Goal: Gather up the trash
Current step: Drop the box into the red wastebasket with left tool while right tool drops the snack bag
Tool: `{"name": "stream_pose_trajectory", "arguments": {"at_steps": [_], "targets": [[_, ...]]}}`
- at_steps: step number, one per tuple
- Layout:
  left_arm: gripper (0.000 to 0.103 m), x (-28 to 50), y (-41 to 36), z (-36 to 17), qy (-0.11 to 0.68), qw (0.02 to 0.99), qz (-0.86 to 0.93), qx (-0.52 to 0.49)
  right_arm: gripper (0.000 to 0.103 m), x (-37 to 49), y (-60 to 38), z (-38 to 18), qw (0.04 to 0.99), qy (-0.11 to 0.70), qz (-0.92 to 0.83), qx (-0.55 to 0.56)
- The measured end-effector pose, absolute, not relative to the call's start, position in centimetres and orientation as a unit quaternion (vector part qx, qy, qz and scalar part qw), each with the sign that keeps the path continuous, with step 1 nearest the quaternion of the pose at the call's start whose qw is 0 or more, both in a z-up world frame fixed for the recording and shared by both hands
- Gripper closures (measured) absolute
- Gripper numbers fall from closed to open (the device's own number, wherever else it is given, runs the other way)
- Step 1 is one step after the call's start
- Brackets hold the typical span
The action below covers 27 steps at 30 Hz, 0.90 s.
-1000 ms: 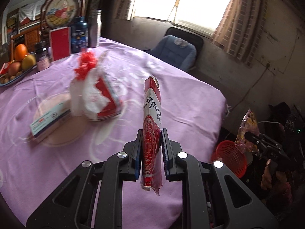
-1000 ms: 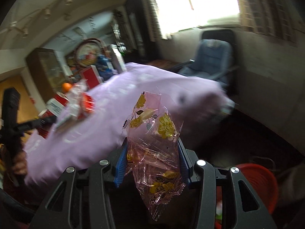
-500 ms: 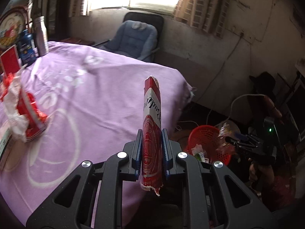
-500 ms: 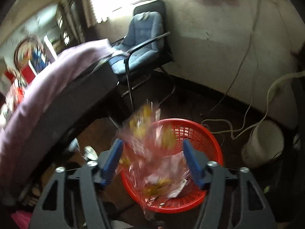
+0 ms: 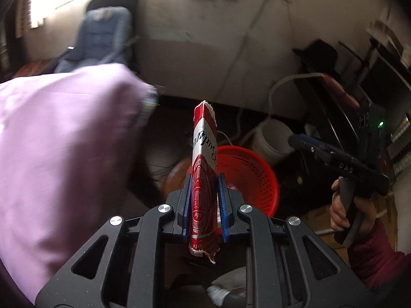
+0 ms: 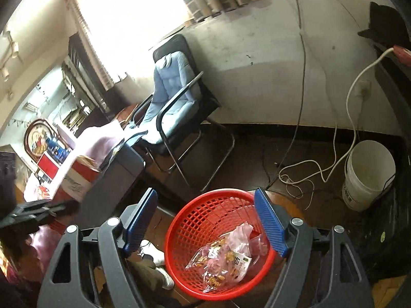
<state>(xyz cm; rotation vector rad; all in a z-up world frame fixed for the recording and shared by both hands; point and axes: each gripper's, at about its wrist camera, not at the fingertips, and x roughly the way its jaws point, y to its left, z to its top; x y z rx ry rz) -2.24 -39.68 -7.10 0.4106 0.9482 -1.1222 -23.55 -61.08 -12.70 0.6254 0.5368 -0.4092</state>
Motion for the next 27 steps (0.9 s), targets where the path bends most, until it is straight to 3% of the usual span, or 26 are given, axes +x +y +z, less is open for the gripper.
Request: {"name": "stream_pose_trajectory", "arguments": {"at_steps": [3, 5, 7, 10, 18, 27], "targets": [[0.074, -3.3, -42.6, -8.2, 0.434, 0.701, -0.530, 0.199, 0.026, -23.9, -61.4, -12.8, 0.894, 0.257, -0.200, 0.307], [0.058, -3.9, -43.8, -8.5, 0.432, 0.699, -0.530, 0.210, 0.026, -24.1, -61.7, -13.0, 0.893, 0.255, -0.201, 0.312], [0.031, -4.2, -44.1, -8.3, 0.424, 0.710, -0.522, 0.210, 0.026, -24.4, -61.9, -13.0, 0.892, 0.251, -0.199, 0.318], [0.019, -4.3, -43.2, -7.3, 0.408, 0.725, -0.516, 0.204, 0.026, -24.6, -61.7, -13.1, 0.893, 0.244, -0.198, 0.321], [0.013, -2.2, -39.8, -4.4, 0.378, 0.778, -0.459, 0.201, 0.026, -23.7, -60.0, -11.9, 0.904, 0.238, -0.177, 0.307], [0.011, -0.3, -34.3, -1.5, 0.351, 0.826, -0.398, 0.190, 0.017, -22.3, -57.0, -9.5, 0.920, 0.230, -0.148, 0.279]]}}
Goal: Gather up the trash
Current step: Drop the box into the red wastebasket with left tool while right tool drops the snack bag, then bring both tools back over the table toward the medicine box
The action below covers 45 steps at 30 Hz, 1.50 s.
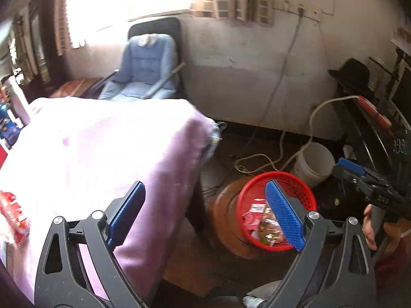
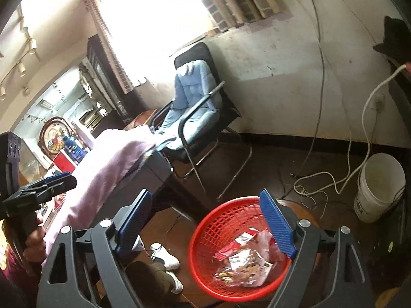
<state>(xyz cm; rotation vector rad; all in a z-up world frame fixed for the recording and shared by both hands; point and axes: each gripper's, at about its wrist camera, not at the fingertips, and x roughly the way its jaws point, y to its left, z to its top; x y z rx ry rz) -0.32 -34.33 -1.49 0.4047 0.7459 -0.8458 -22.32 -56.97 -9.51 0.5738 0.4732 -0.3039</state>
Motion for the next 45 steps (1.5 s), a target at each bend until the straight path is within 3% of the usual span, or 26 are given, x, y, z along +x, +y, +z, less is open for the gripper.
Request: {"name": "stream_pose_trajectory", "arguments": {"at_steps": [11, 22, 32, 34, 41, 45], "targets": [[0.007, 2.0, -25.4, 1.5, 0.317, 0.885, -0.285, 0.191, 0.009, -19.7, -51.2, -5.9, 0.939, 0.227, -0.086, 0.243], [0.007, 7.5, -7.8, 1.3, 0.311, 0.927, -0.093, 0.188, 0.008, -13.6, -42.8, -3.2, 0.946, 0.262, -0.009, 0.193], [0.007, 11.7, 6.5, -2.8, 0.392, 0.912, 0.013, 0.119, 0.008, -3.6, -29.5, -0.5, 0.939, 0.293, 0.136, 0.121], [0.007, 12.2, 8.4, -3.1, 0.418, 0.906, -0.008, 0.061, 0.008, -1.6, -26.3, -0.2, 0.935, 0.299, 0.163, 0.102], [0.007, 13.3, 9.7, -4.8, 0.480, 0.876, -0.034, -0.008, 0.008, 4.2, -19.0, 0.6, 0.935, 0.298, 0.188, 0.043], [0.007, 12.8, 9.1, -4.7, 0.484, 0.875, -0.028, 0.006, 0.017, 7.5, -17.4, 0.7, 0.930, 0.308, 0.195, 0.046]]}}
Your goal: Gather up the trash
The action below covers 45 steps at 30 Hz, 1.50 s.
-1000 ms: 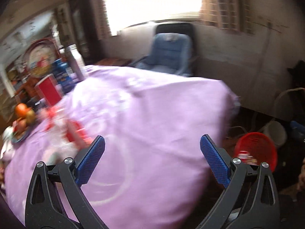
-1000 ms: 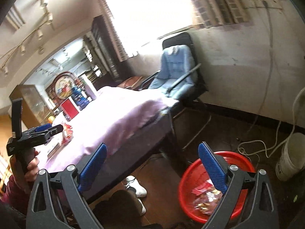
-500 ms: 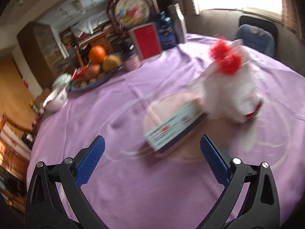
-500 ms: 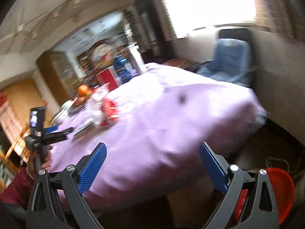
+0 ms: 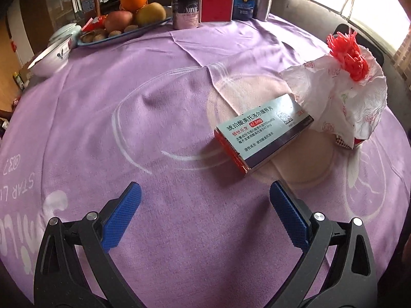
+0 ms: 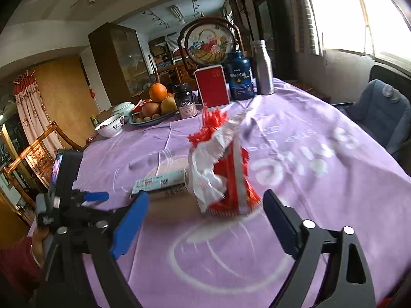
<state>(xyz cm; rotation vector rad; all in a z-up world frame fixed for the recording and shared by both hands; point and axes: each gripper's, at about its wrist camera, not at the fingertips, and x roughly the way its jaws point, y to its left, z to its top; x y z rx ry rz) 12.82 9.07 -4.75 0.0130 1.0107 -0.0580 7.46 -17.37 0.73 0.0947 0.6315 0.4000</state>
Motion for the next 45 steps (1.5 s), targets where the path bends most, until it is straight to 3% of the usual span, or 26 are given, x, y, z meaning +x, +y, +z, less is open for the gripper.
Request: {"name": "stream_pose_trajectory", "arguments": {"at_steps": [6, 8, 9, 10, 11, 17, 27, 36, 41, 42, 45], "targets": [[0.006, 13.3, 9.1, -5.4, 0.490, 0.871, -0.022, 0.019, 0.028, 11.1, -13.9, -0.6, 0.921, 0.331, 0.206, 0.017], [0.006, 13.3, 9.1, -5.4, 0.490, 0.871, -0.021, 0.020, 0.046, 12.7, -12.9, -1.3, 0.919, 0.345, 0.188, 0.003], [0.006, 13.3, 9.2, -5.3, 0.490, 0.871, -0.022, 0.019, 0.066, 13.4, -12.6, -1.6, 0.917, 0.354, 0.184, 0.004], [0.006, 13.4, 9.2, -5.4, 0.490, 0.871, -0.022, 0.019, 0.096, 14.0, -12.6, -2.0, 0.912, 0.366, 0.186, 0.010], [0.006, 13.3, 9.3, -5.4, 0.490, 0.871, -0.021, 0.019, 0.100, 14.2, -12.7, -2.1, 0.905, 0.377, 0.196, 0.029], [0.006, 13.4, 9.3, -5.4, 0.490, 0.871, -0.021, 0.019, 0.101, 9.5, -10.8, 2.5, 0.917, 0.291, 0.273, 0.003], [0.006, 13.4, 9.3, -5.4, 0.490, 0.871, -0.022, 0.020, 0.099, 5.0, -16.5, 6.3, 0.936, 0.216, 0.267, 0.075], [0.006, 13.4, 9.3, -5.4, 0.490, 0.871, -0.022, 0.020, 0.098, 4.2, -18.8, 6.2, 0.952, 0.212, 0.211, 0.067], [0.006, 13.4, 9.3, -5.4, 0.490, 0.871, -0.022, 0.020, 0.097, 6.7, -22.5, 1.4, 0.939, 0.301, 0.137, 0.096], [0.006, 13.4, 9.3, -5.4, 0.490, 0.871, -0.022, 0.020, 0.092, 7.2, -22.9, 0.5, 0.934, 0.322, 0.119, 0.094], [0.006, 13.4, 9.3, -5.4, 0.490, 0.871, -0.022, 0.020, 0.037, 7.7, -25.0, -1.9, 0.914, 0.374, 0.100, 0.126]]}}
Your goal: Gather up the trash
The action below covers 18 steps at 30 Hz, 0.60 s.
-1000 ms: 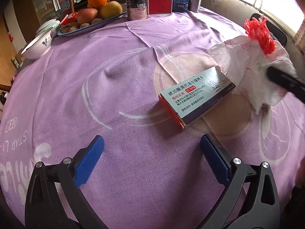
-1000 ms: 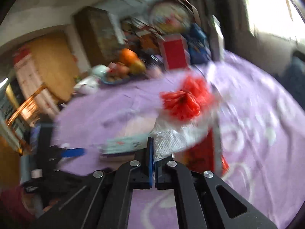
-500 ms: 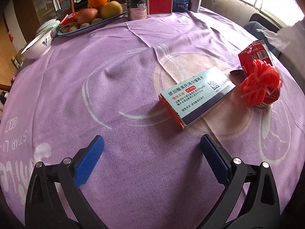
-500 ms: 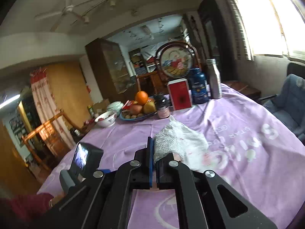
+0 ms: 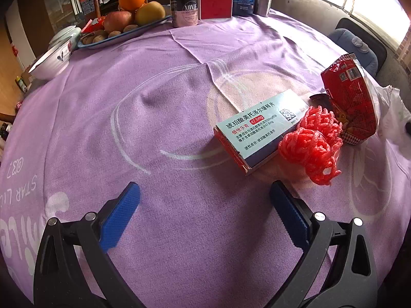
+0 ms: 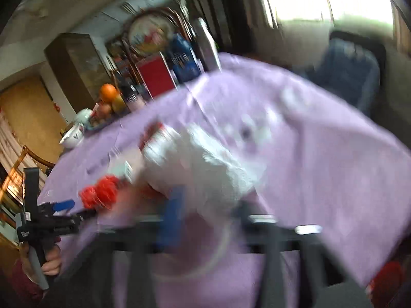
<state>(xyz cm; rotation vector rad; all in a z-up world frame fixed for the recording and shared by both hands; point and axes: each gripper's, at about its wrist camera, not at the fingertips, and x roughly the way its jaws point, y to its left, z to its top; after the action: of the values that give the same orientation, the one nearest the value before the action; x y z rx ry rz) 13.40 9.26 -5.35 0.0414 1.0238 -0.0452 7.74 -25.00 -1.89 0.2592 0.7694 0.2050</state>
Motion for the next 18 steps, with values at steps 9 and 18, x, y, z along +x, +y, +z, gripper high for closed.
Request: {"name": "stream_pose_trajectory", "arguments": {"at_steps": [9, 18], "targets": [[0.006, 13.4, 9.3, -5.3, 0.490, 0.871, -0.022, 0.020, 0.036, 5.1, -23.5, 0.0, 0.931, 0.314, 0.140, 0.118], [0.006, 13.1, 11.0, -4.6, 0.486, 0.874, 0.009, 0.012, 0.037, 9.2, -12.5, -1.3, 0.889, 0.365, 0.268, 0.066]]}}
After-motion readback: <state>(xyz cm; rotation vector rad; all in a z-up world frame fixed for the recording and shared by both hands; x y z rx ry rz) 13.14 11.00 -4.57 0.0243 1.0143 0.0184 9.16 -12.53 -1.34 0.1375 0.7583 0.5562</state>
